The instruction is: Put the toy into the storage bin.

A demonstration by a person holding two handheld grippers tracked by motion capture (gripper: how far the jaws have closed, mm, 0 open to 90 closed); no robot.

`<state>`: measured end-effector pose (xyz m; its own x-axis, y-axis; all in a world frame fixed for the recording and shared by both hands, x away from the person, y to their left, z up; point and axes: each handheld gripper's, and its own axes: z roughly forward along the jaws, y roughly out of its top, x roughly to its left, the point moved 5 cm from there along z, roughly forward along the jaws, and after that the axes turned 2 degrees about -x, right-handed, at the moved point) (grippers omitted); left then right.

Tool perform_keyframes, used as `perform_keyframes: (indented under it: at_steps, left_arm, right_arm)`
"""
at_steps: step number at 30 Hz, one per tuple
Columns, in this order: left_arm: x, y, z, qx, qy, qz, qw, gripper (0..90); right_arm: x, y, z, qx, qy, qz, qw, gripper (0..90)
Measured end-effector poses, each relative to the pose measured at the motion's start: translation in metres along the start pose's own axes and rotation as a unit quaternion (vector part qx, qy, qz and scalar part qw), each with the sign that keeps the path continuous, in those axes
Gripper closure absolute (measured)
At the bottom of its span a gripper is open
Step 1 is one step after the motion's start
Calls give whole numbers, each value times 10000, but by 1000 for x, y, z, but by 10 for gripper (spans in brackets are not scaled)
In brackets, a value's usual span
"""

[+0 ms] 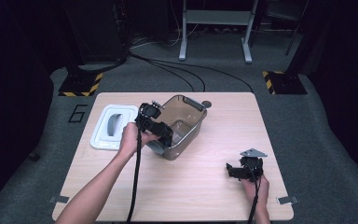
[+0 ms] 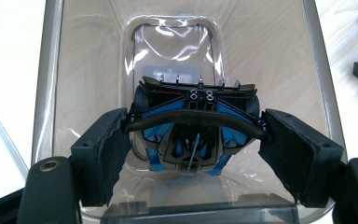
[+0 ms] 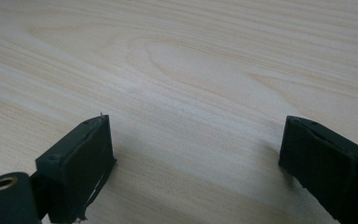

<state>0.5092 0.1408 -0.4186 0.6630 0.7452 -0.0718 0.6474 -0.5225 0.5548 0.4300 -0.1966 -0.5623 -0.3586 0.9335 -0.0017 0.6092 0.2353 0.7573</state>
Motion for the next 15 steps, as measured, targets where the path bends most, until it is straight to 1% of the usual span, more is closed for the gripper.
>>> perform_keyframes:
  at_steps: [4, 7, 9, 11, 12, 13, 15]
  left_arm:
    - [-1, -1, 0, 33, 30, 3, 10000, 244]
    - [-2, -2, -2, 192, 78, 9, 9998, 242]
    - [-2, -3, -3, 290, 70, -20, 9996, 241]
    - [-1, -4, -4, 306, 83, -55, 9995, 240]
    - [0, -5, -4, 316, 58, -81, 9995, 240]
    - [0, -5, -4, 272, 49, -137, 9995, 239]
    - [1, -7, -5, 277, 59, -174, 9994, 238]
  right_arm:
    - [0, 0, 0, 0, -1, -1, 10000, 85]
    - [0, 0, 0, 0, -2, -2, 10000, 85]
    - [0, 0, 0, -1, -3, 0, 10000, 86]
    - [0, 0, 0, -1, -4, -1, 10000, 86]
    - [0, 0, 0, -1, -4, 0, 10000, 86]
    - [0, 0, 0, -2, -4, -1, 10000, 87]
    - [0, 0, 0, -2, -6, 3, 10000, 87]
